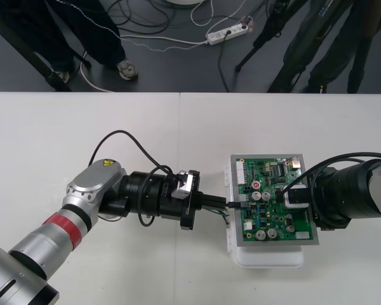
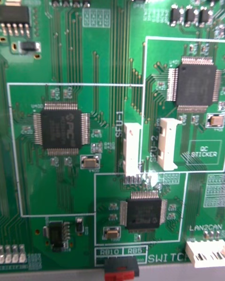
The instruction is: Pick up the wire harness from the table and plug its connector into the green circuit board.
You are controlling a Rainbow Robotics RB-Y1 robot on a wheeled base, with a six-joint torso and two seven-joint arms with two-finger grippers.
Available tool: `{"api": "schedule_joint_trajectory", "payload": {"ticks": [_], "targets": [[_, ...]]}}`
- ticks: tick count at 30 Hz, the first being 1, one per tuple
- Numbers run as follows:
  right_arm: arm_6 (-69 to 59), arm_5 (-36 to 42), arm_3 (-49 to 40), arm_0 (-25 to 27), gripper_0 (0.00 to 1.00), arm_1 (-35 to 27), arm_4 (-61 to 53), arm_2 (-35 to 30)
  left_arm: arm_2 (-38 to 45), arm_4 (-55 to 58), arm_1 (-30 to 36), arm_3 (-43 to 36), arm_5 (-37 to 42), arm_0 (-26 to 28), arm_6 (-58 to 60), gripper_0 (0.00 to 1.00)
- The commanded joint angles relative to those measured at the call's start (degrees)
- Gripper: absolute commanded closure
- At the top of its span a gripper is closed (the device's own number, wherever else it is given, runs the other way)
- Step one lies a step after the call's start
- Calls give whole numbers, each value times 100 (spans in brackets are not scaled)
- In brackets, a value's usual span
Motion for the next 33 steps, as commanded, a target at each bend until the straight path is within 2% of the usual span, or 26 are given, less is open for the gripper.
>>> {"api": "schedule_joint_trajectory", "payload": {"ticks": [1,22,33], "targets": [[-51,-26,-166,-137,0,132,-30,106,-159,65,-278,-69,310,-317,-448,100],[-51,-26,-166,-137,0,132,-13,106,-176,-120,-67,-640,354,-141,88,100],[-60,-26,-166,-137,0,140,-21,106,-194,-129,-76,-676,354,-115,185,100]]}}
